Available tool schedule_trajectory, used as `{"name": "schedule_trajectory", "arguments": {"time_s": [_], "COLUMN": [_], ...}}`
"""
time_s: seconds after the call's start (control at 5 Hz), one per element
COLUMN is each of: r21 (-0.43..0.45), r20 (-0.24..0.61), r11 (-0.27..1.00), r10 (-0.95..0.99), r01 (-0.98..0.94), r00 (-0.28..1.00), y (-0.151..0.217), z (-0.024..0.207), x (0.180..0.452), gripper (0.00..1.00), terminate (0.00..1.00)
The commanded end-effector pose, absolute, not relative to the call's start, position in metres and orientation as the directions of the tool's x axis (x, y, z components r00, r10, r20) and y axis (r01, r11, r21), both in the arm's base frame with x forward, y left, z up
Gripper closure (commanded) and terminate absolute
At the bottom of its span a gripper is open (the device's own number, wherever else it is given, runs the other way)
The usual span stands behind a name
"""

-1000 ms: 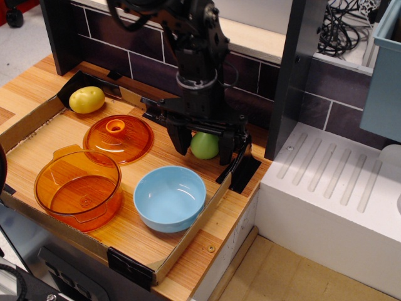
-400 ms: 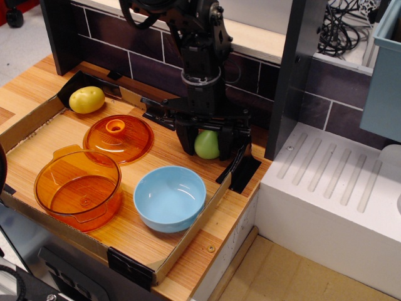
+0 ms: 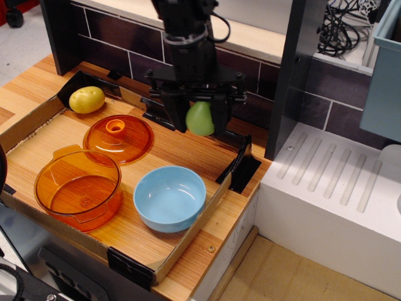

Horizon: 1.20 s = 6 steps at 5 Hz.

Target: Put pear in bowl

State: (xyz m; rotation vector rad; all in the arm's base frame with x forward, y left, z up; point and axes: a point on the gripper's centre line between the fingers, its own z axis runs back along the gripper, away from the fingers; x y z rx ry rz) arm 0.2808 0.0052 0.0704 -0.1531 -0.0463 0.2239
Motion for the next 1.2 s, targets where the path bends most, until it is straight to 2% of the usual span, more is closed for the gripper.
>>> {"name": "schedule_trajectory", "arguments": {"time_s": [0.0, 0.2, 0.4, 0.6, 0.8, 1.0], "r21": [-0.163, -0.123, -0.083, -0.093, -0.122, -0.149], "r20": [0.058, 0.068, 0.05, 0.044, 0.056, 0.121], "r11": [0.982, 0.99, 0.99, 0.988, 0.986, 0.98], "r10": [0.108, 0.076, 0.12, 0.131, 0.118, 0.149], "r01": [-0.097, -0.067, -0.116, -0.126, -0.11, -0.131], "r00": [0.993, 0.995, 0.991, 0.99, 0.991, 0.981], "y": [0.007, 0.01, 0.011, 0.011, 0.01, 0.017], "z": [0.088, 0.076, 0.066, 0.067, 0.08, 0.114], "x": [0.233, 0.219, 0.226, 0.229, 0.224, 0.227], "gripper": [1.0, 1.0, 1.0, 0.0, 0.0, 0.0], "terminate": [0.0, 0.0, 0.0, 0.0, 0.0, 0.0]}}
